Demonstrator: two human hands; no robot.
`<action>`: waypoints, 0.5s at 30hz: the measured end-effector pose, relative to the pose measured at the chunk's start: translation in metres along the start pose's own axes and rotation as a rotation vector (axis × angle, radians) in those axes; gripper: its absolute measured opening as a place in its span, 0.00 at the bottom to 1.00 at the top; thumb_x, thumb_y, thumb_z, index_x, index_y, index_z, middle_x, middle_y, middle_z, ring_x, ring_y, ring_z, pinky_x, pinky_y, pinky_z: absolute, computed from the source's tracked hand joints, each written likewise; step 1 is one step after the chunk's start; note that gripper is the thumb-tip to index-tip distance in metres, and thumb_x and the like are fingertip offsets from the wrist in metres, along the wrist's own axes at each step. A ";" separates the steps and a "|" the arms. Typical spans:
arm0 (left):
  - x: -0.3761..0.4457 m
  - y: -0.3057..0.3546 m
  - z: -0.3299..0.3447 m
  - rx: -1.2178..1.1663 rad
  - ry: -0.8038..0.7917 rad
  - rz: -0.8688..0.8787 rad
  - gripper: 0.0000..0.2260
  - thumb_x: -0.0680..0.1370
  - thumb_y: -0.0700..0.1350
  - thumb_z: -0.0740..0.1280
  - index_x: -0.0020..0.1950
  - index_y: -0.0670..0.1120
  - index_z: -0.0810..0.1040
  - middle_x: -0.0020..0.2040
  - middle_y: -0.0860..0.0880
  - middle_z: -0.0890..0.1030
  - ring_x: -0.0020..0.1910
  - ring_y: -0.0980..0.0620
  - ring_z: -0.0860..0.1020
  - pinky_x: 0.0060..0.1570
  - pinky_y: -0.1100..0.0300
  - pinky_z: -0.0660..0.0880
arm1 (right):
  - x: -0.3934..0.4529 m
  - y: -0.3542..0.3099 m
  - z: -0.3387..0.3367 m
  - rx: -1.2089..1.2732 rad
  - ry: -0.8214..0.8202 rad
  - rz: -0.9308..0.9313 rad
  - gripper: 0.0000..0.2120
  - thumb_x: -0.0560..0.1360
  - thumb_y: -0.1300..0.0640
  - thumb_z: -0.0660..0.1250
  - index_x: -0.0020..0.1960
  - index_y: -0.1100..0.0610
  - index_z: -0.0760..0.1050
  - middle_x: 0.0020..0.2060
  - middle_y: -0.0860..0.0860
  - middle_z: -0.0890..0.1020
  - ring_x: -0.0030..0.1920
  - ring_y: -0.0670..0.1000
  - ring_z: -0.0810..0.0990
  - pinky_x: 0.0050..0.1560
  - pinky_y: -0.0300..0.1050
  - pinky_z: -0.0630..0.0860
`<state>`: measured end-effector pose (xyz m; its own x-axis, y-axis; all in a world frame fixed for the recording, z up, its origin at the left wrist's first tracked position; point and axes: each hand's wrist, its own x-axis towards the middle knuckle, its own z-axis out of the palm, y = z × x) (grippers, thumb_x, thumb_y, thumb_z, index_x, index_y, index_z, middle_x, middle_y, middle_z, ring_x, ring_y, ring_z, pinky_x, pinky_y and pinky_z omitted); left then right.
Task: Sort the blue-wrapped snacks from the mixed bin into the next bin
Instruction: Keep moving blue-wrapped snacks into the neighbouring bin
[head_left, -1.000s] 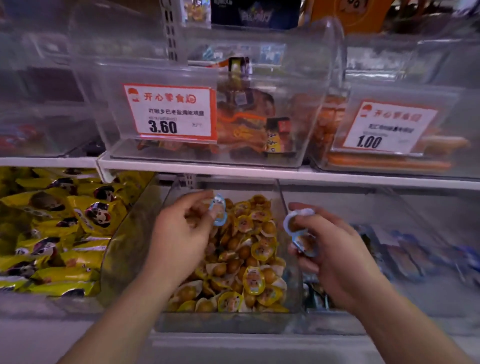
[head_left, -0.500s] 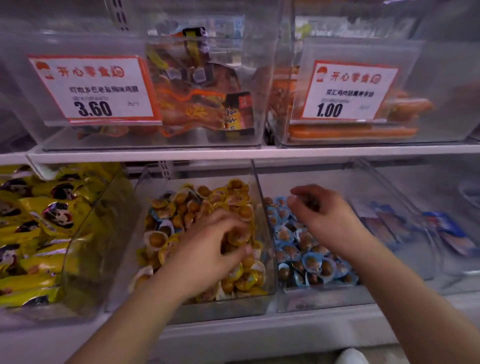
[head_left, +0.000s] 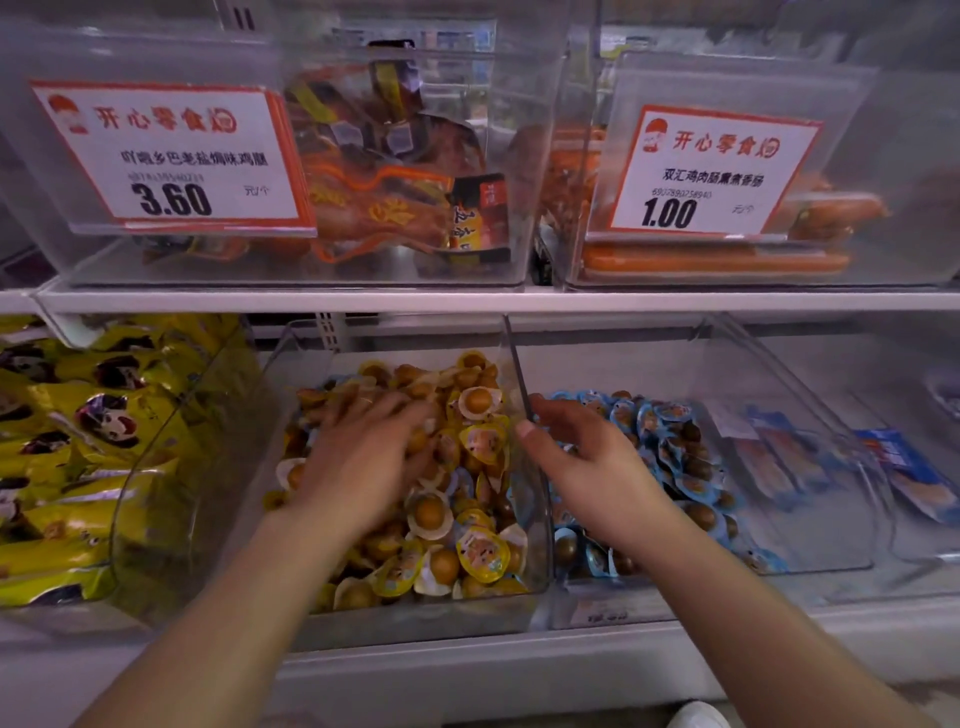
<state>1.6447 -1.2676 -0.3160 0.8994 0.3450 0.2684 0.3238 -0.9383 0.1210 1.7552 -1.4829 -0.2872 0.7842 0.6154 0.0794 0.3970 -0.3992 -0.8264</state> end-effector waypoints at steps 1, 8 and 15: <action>0.000 -0.014 -0.001 0.004 0.018 -0.026 0.17 0.76 0.56 0.68 0.64 0.58 0.75 0.67 0.54 0.75 0.68 0.45 0.72 0.66 0.42 0.65 | 0.000 0.001 -0.001 0.001 0.003 0.004 0.25 0.77 0.38 0.63 0.71 0.47 0.72 0.65 0.46 0.77 0.64 0.45 0.75 0.61 0.44 0.72; -0.008 -0.029 -0.011 -0.136 0.023 -0.082 0.22 0.74 0.67 0.60 0.64 0.61 0.76 0.72 0.57 0.70 0.73 0.52 0.64 0.73 0.45 0.59 | 0.002 0.000 0.005 -0.045 0.014 -0.023 0.24 0.78 0.39 0.63 0.69 0.49 0.73 0.64 0.47 0.77 0.64 0.45 0.75 0.62 0.45 0.73; -0.025 0.053 -0.003 -0.282 -0.217 0.268 0.21 0.75 0.65 0.61 0.64 0.57 0.75 0.64 0.59 0.72 0.64 0.57 0.71 0.65 0.52 0.70 | 0.004 -0.004 0.012 -0.056 0.041 -0.017 0.22 0.79 0.43 0.61 0.68 0.52 0.73 0.63 0.50 0.78 0.64 0.49 0.76 0.64 0.53 0.75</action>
<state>1.6386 -1.3260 -0.3136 0.9913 0.0497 0.1221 0.0055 -0.9409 0.3387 1.7506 -1.4706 -0.2901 0.7958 0.5941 0.1169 0.4352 -0.4270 -0.7926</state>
